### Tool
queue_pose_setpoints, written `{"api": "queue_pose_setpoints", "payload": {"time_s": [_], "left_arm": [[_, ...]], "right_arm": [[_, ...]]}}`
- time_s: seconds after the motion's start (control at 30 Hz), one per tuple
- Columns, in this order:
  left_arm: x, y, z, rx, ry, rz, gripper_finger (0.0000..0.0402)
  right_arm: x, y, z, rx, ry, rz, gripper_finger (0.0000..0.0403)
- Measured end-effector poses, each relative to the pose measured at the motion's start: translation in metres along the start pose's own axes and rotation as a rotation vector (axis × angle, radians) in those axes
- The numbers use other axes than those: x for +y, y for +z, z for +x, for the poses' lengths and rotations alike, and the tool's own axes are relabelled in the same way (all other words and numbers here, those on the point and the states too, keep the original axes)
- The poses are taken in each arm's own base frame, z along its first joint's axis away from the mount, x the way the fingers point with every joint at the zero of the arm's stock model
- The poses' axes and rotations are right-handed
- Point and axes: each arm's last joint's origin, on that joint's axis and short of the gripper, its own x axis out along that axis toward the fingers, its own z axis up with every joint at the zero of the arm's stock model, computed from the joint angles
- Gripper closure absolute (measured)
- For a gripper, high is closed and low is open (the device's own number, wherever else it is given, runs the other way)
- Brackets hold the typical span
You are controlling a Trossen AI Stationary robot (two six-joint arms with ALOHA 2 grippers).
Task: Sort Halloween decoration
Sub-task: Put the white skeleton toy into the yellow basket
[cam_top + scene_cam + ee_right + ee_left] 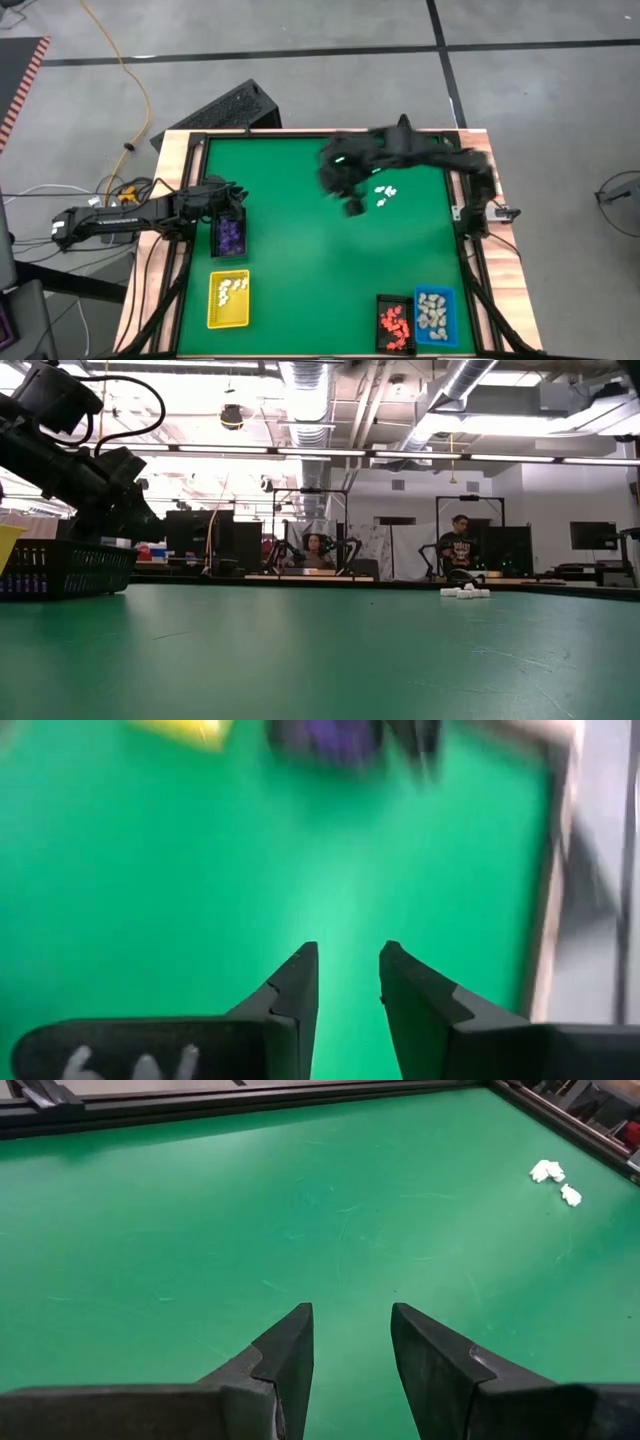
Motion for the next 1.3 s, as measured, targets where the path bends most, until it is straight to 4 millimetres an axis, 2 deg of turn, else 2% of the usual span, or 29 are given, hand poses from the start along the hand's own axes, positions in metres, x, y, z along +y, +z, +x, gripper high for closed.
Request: {"api": "queue_pose_setpoints", "payload": {"time_s": [0.1,0.2,0.33,0.43,0.57,0.73,0.83,0.93,1.1,1.3], "left_arm": [[0.000,0.000,0.000,0.000,0.000,0.000,0.0276],[0.000,0.000,0.000,0.000,0.001,0.004,0.0276],[0.000,0.000,0.000,-0.001,0.001,0.004,0.0276],[0.000,0.000,0.000,-0.001,0.001,0.005,0.0276],[0.000,0.000,0.000,0.000,0.002,0.005,0.0276],[0.000,0.000,0.000,-0.002,0.003,0.004,0.0276],[0.000,0.000,0.000,-0.002,0.004,0.004,0.0276],[0.000,0.000,0.000,-0.002,0.004,0.004,0.0276],[0.000,0.000,0.000,-0.003,0.006,0.003,0.0276],[0.000,0.000,0.000,-0.003,0.006,0.001,0.0276]], "right_arm": [[-0.006,-0.037,-0.021,0.191,-0.022,0.125,0.0292],[-0.006,-0.069,-0.030,0.244,-0.045,0.223,0.0300],[0.007,-0.120,-0.057,0.181,-0.191,0.366,0.0304],[0.024,-0.160,-0.052,0.089,-0.264,0.448,0.0304],[0.048,-0.212,-0.034,-0.049,-0.407,0.606,0.0305],[0.075,-0.264,0.000,-0.196,-0.460,0.788,0.0302],[0.087,-0.289,0.024,-0.215,-0.480,0.863,0.0295],[0.098,-0.313,0.046,-0.162,-0.510,0.935,0.0285],[0.108,-0.339,0.071,-0.159,-0.583,1.021,0.0271],[0.112,-0.348,0.082,-0.202,-0.591,1.026,0.0243]]}}
